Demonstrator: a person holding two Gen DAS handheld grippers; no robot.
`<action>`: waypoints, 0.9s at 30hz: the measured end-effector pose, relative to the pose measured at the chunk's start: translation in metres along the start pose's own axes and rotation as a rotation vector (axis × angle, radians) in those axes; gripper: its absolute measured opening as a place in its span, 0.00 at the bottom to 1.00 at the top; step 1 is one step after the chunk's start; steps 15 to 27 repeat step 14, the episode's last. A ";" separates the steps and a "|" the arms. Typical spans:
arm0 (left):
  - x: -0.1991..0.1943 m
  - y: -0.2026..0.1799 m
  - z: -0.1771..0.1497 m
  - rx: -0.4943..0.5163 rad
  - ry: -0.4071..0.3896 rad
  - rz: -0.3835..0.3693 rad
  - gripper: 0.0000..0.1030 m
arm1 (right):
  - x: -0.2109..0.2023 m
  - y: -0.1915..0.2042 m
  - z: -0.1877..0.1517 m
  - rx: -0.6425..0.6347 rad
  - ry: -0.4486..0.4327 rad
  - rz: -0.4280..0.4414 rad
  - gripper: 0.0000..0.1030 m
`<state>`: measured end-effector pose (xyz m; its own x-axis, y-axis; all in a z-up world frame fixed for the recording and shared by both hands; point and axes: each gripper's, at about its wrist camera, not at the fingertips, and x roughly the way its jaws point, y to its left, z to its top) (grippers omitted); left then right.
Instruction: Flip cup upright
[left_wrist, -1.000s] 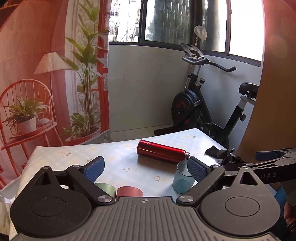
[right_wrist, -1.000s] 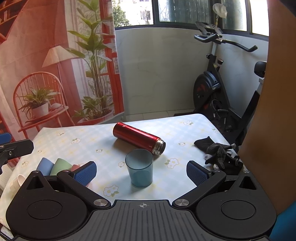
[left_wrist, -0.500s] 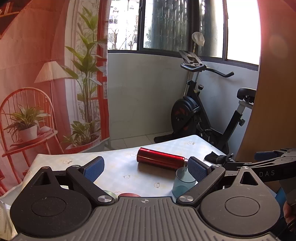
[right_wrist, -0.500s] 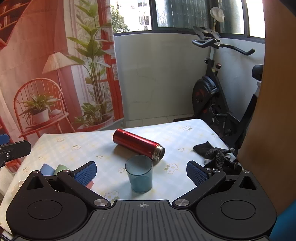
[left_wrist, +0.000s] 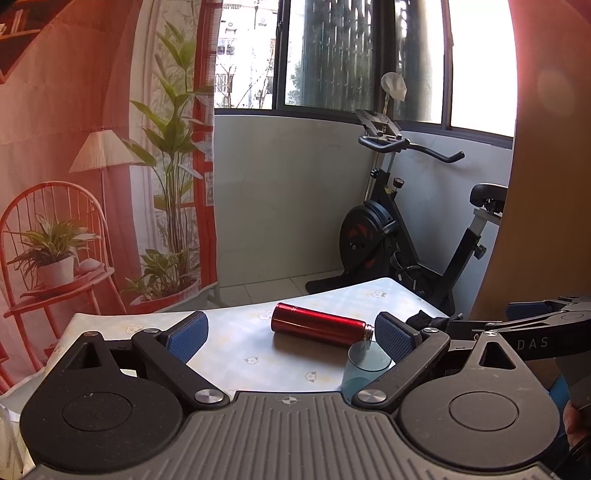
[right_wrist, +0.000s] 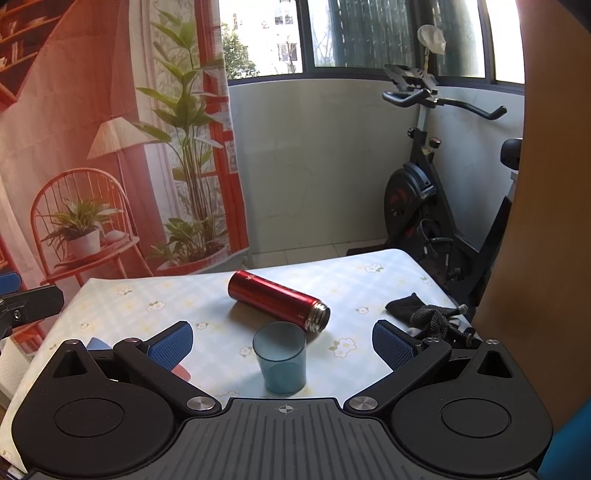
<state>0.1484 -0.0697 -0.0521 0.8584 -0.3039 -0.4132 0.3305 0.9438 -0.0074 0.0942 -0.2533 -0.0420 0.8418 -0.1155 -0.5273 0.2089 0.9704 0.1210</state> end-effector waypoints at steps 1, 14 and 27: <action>-0.001 0.001 0.000 -0.001 -0.001 -0.001 0.95 | 0.000 0.000 0.000 0.001 -0.001 0.000 1.00; -0.005 0.000 -0.001 0.000 -0.029 -0.012 0.95 | -0.004 -0.002 0.000 0.005 -0.013 0.003 1.00; -0.005 0.000 -0.001 0.000 -0.029 -0.012 0.95 | -0.004 -0.002 0.000 0.005 -0.013 0.003 1.00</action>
